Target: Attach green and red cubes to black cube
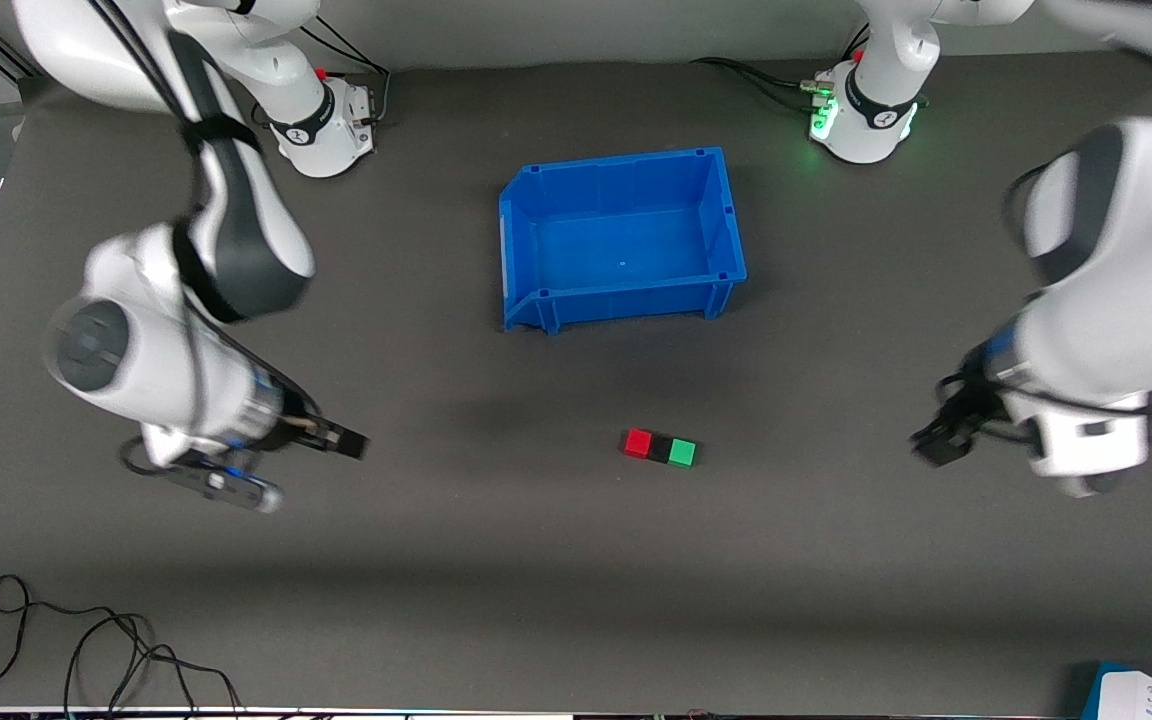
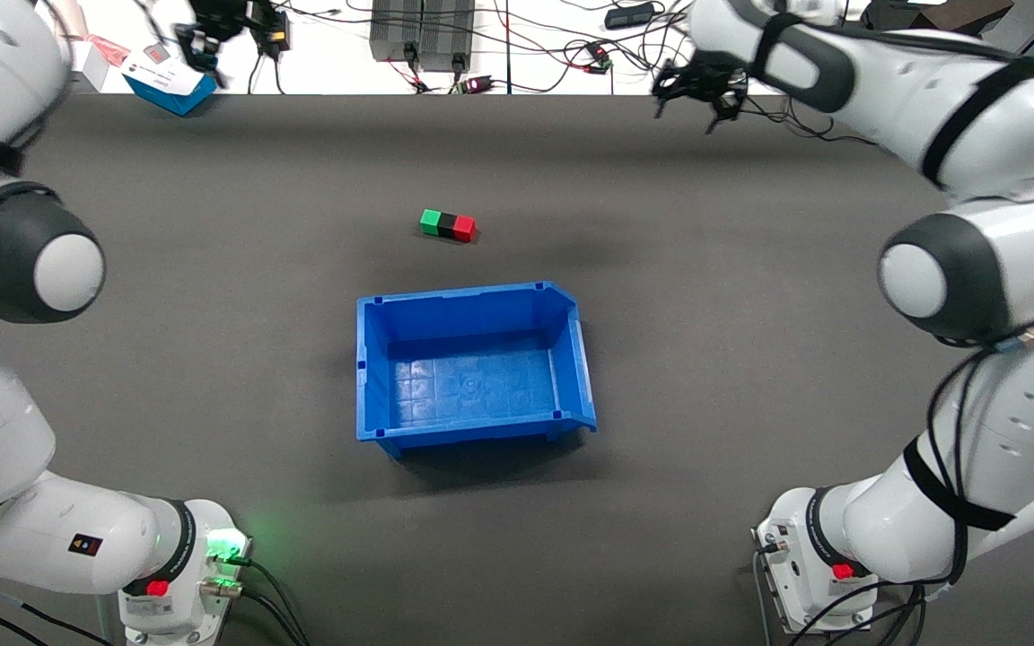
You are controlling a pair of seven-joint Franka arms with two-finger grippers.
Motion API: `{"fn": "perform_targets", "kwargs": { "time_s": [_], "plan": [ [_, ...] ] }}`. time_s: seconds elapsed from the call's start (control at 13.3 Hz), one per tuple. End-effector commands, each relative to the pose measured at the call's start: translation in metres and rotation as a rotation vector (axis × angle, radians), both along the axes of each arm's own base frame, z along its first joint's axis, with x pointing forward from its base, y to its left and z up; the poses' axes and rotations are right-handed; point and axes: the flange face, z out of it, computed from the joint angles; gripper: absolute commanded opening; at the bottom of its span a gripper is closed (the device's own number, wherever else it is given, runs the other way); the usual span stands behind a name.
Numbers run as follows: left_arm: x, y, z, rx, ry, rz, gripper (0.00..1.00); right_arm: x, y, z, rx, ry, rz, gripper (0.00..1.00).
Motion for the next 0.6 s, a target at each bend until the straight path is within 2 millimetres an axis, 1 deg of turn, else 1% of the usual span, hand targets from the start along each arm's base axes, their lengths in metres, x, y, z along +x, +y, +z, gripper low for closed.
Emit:
{"fn": "perform_targets", "kwargs": {
  "time_s": [0.0,0.08,0.15,0.23,0.3,0.38,0.45,0.53],
  "plan": [
    [-0.022,0.061,0.037,-0.020,0.031,-0.146,1.00,-0.036,-0.048,0.027,0.006,-0.007,0.147,1.00],
    [-0.029,0.081,0.046,-0.028,0.045,-0.195,1.00,-0.043,-0.061,0.032,0.005,0.013,0.177,1.00],
    [-0.036,0.101,0.057,-0.037,0.050,-0.238,1.00,-0.052,-0.072,0.042,0.006,0.019,0.191,1.00],
    [-0.043,0.115,0.066,-0.043,0.052,-0.282,1.00,-0.060,-0.082,0.051,0.006,0.010,0.217,1.00],
    [-0.050,0.125,0.071,-0.051,0.070,-0.326,1.00,-0.070,-0.088,0.059,-0.012,0.001,0.232,1.00],
    [-0.057,0.133,0.077,-0.048,0.084,-0.365,1.00,-0.081,-0.092,0.061,-0.036,0.001,0.237,1.00],
    [-0.064,0.137,0.083,-0.046,0.099,-0.408,1.00,-0.091,-0.093,0.071,-0.067,-0.014,0.247,1.00],
    [-0.069,0.141,0.088,-0.056,0.105,-0.443,1.00,-0.097,-0.096,0.083,-0.103,-0.023,0.266,1.00]
  ]
}}
